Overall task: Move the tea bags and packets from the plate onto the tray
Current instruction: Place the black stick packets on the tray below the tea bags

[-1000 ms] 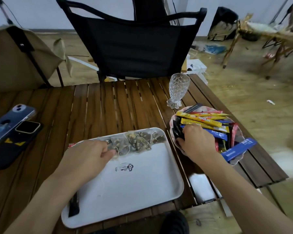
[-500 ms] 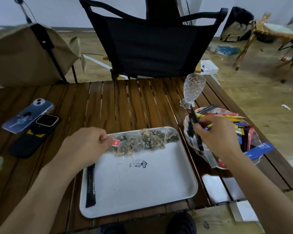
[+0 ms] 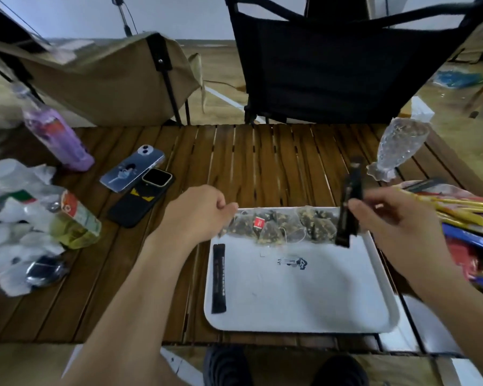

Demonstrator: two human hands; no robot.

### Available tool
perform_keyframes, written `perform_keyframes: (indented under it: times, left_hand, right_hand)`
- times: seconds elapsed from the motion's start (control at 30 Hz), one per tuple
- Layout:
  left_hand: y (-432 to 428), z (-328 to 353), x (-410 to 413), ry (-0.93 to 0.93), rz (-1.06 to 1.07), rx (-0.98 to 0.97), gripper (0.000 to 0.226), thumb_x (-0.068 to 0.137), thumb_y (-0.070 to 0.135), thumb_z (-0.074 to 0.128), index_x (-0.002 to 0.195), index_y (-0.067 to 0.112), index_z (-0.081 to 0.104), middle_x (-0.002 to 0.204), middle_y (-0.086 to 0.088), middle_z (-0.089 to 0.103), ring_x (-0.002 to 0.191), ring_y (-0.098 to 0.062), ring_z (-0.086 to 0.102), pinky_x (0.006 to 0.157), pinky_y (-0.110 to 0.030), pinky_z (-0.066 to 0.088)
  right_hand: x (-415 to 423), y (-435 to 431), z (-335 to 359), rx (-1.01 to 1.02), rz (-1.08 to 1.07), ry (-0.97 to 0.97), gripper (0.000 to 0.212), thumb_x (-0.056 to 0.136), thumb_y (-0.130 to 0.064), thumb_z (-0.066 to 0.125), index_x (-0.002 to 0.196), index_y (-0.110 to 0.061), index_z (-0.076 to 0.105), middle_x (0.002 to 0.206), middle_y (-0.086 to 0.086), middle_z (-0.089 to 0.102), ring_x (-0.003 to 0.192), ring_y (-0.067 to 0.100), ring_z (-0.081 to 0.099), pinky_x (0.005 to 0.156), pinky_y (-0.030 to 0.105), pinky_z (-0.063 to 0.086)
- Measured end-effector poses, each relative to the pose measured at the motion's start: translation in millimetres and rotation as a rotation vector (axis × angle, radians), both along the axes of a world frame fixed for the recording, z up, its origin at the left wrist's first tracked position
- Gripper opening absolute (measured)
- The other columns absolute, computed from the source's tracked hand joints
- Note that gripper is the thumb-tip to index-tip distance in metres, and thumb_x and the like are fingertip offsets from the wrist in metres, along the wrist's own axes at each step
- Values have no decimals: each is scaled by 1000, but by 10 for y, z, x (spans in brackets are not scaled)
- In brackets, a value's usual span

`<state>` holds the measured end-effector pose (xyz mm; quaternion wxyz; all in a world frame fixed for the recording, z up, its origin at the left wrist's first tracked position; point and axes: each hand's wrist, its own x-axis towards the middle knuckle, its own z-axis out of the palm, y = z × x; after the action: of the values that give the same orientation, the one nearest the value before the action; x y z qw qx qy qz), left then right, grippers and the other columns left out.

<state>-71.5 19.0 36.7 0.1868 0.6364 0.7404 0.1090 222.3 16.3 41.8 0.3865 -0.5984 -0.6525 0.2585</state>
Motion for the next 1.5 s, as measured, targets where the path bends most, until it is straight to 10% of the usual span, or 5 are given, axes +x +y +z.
perform_keyframes:
  times: [0.17, 0.37, 0.73, 1.23, 1.5]
  left_hand:
    - [-18, -80, -143, 0, 55, -216, 46, 97, 53, 53, 85, 12, 72, 78, -9, 73, 71, -23, 70, 77, -40, 60]
    - [-87, -80, -212, 5, 8, -501, 34, 98, 40, 59, 94, 10, 74, 69, 1, 69, 56, -12, 58, 53, -25, 44]
    - [-76, -119, -235, -19, -37, -661, 25, 90, 38, 73, 89, 13, 70, 66, 3, 67, 56, -10, 57, 53, -22, 45]
    - [-47, -193, -60, 19, -55, -742, 34, 86, 43, 76, 79, 24, 49, 77, 1, 63, 66, -11, 62, 62, -26, 52]
    - [-30, -225, -68, 43, -21, -670, 34, 92, 40, 70, 112, 15, 59, 81, -2, 66, 67, -13, 63, 67, -28, 53]
  right_hand:
    - [-762, -534, -429, -560, 270, 295, 13, 89, -19, 72, 79, -10, 71, 63, 1, 65, 54, 18, 64, 42, 31, 45]
    - [-1108, -590, -693, -718, 231, 236, 20, 91, -23, 71, 76, -10, 68, 66, 6, 64, 52, 16, 68, 46, 29, 52]
    - [-1254, -463, -703, -686, 159, 369, 13, 88, -16, 75, 92, -5, 71, 79, 11, 68, 57, 28, 71, 53, 37, 60]
    - [-1163, -583, -763, -437, 349, -107, 11, 91, -25, 72, 100, -19, 71, 76, -3, 71, 45, 13, 64, 41, 28, 55]
    - [-1120, -643, -785, -337, 450, -215, 27, 89, -30, 72, 116, -30, 67, 73, -19, 62, 60, -6, 59, 57, 11, 44]
